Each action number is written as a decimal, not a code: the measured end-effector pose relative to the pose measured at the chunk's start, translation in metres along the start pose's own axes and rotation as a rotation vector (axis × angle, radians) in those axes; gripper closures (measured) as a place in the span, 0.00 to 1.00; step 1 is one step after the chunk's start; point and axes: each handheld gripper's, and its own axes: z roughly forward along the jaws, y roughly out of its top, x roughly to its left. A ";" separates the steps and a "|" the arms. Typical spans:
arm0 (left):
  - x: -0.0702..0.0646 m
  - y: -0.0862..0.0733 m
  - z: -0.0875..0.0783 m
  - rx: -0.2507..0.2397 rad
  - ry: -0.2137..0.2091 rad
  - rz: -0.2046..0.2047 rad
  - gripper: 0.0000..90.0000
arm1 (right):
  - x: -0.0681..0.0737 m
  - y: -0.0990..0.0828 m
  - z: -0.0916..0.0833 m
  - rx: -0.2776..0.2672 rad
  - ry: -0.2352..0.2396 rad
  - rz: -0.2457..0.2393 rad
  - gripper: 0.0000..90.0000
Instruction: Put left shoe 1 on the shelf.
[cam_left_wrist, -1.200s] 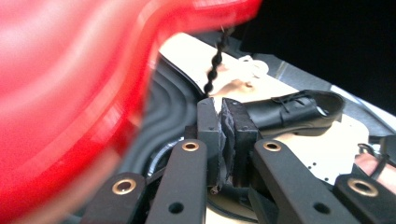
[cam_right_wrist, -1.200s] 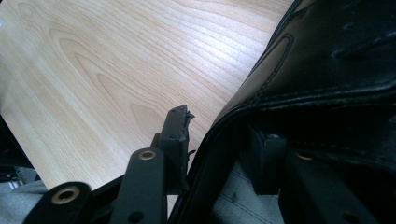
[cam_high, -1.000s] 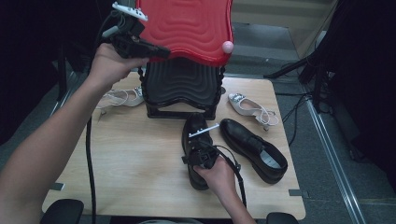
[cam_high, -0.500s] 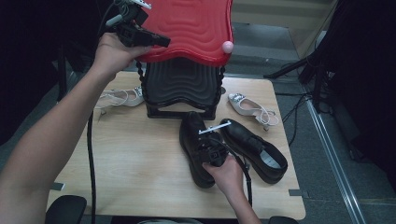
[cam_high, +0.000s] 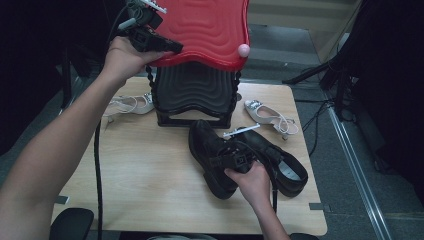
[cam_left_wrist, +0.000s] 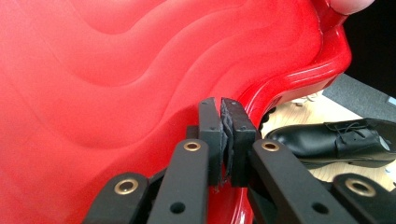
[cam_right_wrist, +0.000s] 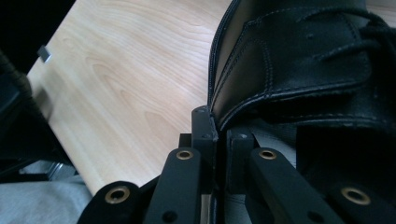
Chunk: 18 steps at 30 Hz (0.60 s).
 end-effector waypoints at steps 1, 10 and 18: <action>0.000 0.000 0.000 0.003 -0.001 0.007 0.98 | 0.001 0.001 -0.001 0.000 0.004 0.003 0.96; 0.001 -0.002 0.000 -0.008 -0.003 -0.013 0.98 | 0.013 0.007 -0.016 -0.021 0.063 -0.026 0.96; 0.001 -0.002 0.000 -0.004 -0.005 -0.015 0.99 | 0.031 0.022 -0.043 -0.065 0.089 -0.075 0.96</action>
